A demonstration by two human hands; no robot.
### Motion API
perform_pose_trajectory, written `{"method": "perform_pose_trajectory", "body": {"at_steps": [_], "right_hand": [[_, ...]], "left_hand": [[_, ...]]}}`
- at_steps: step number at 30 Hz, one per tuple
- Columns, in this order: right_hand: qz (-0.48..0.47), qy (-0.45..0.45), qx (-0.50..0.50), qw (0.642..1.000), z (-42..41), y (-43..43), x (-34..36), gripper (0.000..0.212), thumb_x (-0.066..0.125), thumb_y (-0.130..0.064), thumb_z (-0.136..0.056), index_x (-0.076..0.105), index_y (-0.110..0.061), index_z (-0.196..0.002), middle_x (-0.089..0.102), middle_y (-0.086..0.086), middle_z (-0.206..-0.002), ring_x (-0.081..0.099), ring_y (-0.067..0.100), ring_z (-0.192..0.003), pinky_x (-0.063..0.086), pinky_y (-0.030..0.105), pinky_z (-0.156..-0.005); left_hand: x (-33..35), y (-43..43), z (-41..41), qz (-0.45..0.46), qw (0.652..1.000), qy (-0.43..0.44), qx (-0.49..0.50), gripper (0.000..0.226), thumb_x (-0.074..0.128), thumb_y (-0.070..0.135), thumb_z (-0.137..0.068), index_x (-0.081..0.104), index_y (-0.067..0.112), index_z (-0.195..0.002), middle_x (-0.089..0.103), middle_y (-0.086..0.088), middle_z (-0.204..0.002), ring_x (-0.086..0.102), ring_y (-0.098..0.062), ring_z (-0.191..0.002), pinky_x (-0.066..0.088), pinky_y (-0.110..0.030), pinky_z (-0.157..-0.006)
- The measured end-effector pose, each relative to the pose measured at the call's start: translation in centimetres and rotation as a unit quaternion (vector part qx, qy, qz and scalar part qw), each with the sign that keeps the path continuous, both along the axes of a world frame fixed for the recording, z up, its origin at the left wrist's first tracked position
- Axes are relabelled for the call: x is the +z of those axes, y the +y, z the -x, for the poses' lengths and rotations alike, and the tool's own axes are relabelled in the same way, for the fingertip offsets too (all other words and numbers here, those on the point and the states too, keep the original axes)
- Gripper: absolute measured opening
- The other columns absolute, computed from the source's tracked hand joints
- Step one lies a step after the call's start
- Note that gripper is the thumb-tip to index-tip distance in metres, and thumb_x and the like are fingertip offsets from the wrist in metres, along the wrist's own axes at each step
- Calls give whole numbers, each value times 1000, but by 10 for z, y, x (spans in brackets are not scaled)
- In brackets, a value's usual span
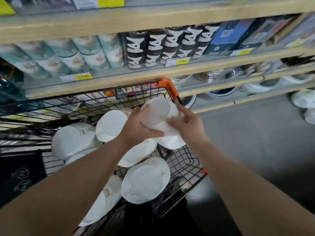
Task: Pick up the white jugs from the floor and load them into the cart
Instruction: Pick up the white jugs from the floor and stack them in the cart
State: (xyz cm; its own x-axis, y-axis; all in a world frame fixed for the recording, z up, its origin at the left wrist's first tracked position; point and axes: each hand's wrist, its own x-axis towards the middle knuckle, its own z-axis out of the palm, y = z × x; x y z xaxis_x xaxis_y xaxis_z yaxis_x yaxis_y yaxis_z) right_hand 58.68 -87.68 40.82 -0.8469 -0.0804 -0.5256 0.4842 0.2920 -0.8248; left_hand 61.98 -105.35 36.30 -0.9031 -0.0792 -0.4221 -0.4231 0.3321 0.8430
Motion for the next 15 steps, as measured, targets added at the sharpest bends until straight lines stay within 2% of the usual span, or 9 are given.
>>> {"method": "perform_pose_trajectory", "body": {"at_steps": [2, 4, 5, 8, 11, 12, 13, 15], "right_hand": [[14, -5, -23, 1000, 5, -3, -11, 60, 78, -21, -81, 53, -31, -135, 68, -9, -109, 67, 9, -95, 57, 28, -80], [42, -3, -48, 998, 12, -8, -20, 50, 77, -18, -82, 55, -37, -123, 68, -17, -94, 69, -2, -80, 55, 17, -65], [52, -2, -52, 997, 15, -10, -26, 49, 76, -18, -83, 54, -37, -122, 68, -17, -95, 69, -3, -79, 54, 15, -63], [64, -3, -40, 997, 27, -24, -38, 59, 75, -23, -84, 52, -23, -138, 68, -5, -119, 69, 10, -101, 57, 20, -73], [87, -15, -52, 995, 34, -31, -55, 67, 75, -26, -84, 46, -21, -144, 64, -5, -125, 66, 14, -109, 57, 28, -86], [91, -17, -51, 994, 35, -32, -59, 67, 74, -27, -85, 45, -20, -145, 65, -9, -121, 66, 11, -106, 56, 28, -87], [93, -20, -44, 995, 35, -32, -63, 67, 74, -27, -85, 44, -20, -145, 65, -14, -116, 67, 6, -102, 57, 27, -85], [91, -26, -21, 995, 35, -34, -70, 70, 73, -30, -85, 42, -19, -146, 63, -16, -117, 66, 7, -104, 56, 30, -89]], "left_hand": [[-14, -6, 10, -30, 1000, -6, 2, 110, 93, 45, -48, 44, 29, -144, 40, 7, -142, 44, -18, -128, 43, -29, -98], [-26, -10, 22, -44, 999, 1, 3, 108, 91, 56, -42, 48, 34, -140, 41, 10, -144, 42, -13, -132, 44, -32, -103], [-31, -11, 28, -41, 999, 9, -5, 109, 89, 58, -41, 48, 38, -139, 38, 12, -146, 41, -11, -133, 44, -36, -105], [-45, -15, 44, 16, 999, 32, -31, 107, 89, 55, -45, 42, 43, -140, 30, 11, -150, 37, -12, -135, 43, -42, -107], [-65, -22, 55, 66, 996, 56, -18, 95, 91, 44, -54, 45, 43, -138, 31, 5, -150, 36, -16, -135, 44, -43, -106], [-72, -23, 54, 72, 995, 64, -13, 92, 91, 40, -57, 47, 40, -138, 32, 3, -149, 37, -15, -134, 44, -41, -106], [-79, -24, 53, 81, 994, 73, -5, 90, 91, 37, -59, 49, 36, -138, 34, 1, -145, 39, -13, -130, 45, -32, -105], [-89, -25, 47, 112, 990, 85, 13, 85, 90, 33, -63, 52, 26, -138, 42, -3, -136, 44, -9, -117, 38, -5, -93]]}}
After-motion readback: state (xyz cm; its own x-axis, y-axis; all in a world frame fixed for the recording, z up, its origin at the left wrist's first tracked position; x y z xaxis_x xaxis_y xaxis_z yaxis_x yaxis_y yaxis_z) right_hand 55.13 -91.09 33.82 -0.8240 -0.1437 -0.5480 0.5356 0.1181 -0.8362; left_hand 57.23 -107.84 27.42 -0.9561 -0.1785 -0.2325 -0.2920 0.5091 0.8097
